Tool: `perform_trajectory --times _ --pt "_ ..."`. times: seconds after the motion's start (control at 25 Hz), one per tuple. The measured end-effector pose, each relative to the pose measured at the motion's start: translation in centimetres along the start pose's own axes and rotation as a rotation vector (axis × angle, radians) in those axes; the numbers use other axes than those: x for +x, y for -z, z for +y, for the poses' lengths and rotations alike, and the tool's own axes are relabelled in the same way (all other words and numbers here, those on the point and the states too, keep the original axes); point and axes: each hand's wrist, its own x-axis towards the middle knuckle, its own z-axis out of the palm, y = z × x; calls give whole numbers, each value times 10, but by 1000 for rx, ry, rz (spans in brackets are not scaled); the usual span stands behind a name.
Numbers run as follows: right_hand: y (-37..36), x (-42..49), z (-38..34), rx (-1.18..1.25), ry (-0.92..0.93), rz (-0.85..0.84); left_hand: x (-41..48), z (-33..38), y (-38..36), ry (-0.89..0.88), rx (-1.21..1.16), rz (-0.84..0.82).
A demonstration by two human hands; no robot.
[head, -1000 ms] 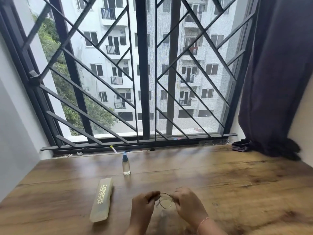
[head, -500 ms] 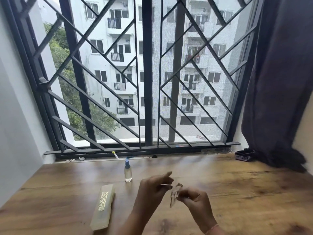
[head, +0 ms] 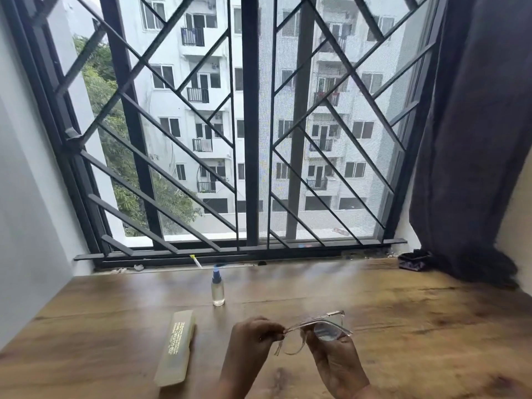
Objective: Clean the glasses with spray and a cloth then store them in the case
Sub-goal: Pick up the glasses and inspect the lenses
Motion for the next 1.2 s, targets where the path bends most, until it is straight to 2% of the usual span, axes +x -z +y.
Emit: perform_trajectory --times 0.24,0.32,0.4,0.44,0.52,0.6,0.68,0.8,0.92,1.08,1.2 --pt "17 4 -7 -117 1 9 0 -14 0 -124 213 92" --pt "29 10 -21 -266 94 76 2 -19 3 -138 303 117" --pt "30 11 -40 -603 350 97 2 -21 6 -149 365 143" --pt "27 11 -46 -855 534 48 2 -22 6 -160 395 156" --pt "23 14 -47 -1300 850 -109 4 -24 6 -176 439 184" --pt "24 16 -39 -1521 982 -273 5 -25 5 -198 450 203" --pt "25 20 -35 -1540 1010 -317 6 -26 6 -213 433 212" --pt "29 23 -33 -1458 956 -279 6 -25 6 -220 359 208" --pt "25 23 -36 -1417 886 -237 6 -24 9 -122 213 220" --pt "22 21 -36 -1380 863 -211 8 -15 12 87 -101 296" --pt "23 21 -31 -1327 833 -191 13 -5 14 304 -528 412"
